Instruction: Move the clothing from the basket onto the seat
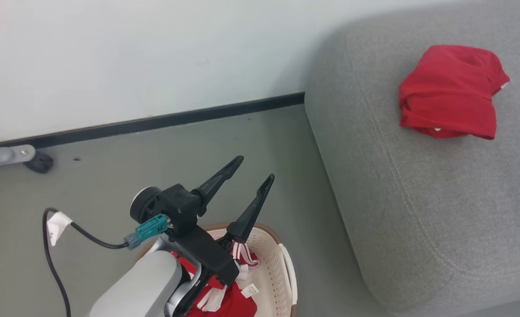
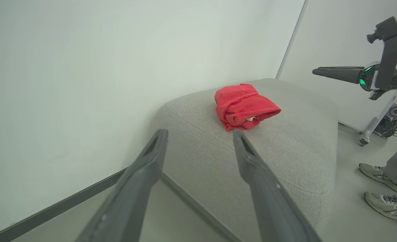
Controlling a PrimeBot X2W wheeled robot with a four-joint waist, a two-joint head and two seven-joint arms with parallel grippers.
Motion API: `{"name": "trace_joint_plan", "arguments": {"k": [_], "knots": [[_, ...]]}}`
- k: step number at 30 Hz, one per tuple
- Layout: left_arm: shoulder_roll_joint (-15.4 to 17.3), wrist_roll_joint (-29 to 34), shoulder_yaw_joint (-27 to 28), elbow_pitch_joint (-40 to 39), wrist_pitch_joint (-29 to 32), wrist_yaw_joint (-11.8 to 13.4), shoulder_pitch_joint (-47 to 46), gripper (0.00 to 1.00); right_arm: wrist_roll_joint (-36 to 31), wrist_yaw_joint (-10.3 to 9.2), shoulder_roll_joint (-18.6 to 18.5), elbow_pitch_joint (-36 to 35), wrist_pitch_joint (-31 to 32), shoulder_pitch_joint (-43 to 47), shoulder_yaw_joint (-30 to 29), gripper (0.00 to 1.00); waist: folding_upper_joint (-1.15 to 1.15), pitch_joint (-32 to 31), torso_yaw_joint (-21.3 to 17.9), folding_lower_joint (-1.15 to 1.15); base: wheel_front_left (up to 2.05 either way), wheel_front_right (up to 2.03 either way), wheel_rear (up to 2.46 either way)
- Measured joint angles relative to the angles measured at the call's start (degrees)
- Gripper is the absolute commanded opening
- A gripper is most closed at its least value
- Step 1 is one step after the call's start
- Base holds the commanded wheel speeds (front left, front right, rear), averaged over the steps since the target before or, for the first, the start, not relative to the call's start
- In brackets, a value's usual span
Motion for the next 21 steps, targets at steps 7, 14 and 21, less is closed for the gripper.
{"name": "trace_joint_plan", "arguments": {"k": [7,14,21], "knots": [[0.14,-0.63,2.16,0.01,-0.16,0.93,2.55,1.0,1.52,0.0,0.09,-2.12,-6.64,4.48,-2.45,1.0,0.0,-2.68,2.58,0.0,0.0,0.0,0.0],[0.86,-1.09,5.01,0.7,-0.22,2.97,5.69,1.0,1.55,-1.98,2.37,-6.46,-7.21,9.59,-2.97,1.0,0.0,-5.4,5.45,0.01,0.0,0.0,0.0],[1.46,-3.03,8.0,1.19,-0.49,5.57,10.34,1.0,1.52,-5.43,4.86,-11.8,-7.58,16.3,-4.65,1.0,0.0,-8.35,8.66,0.01,0.0,0.0,0.0]]}}
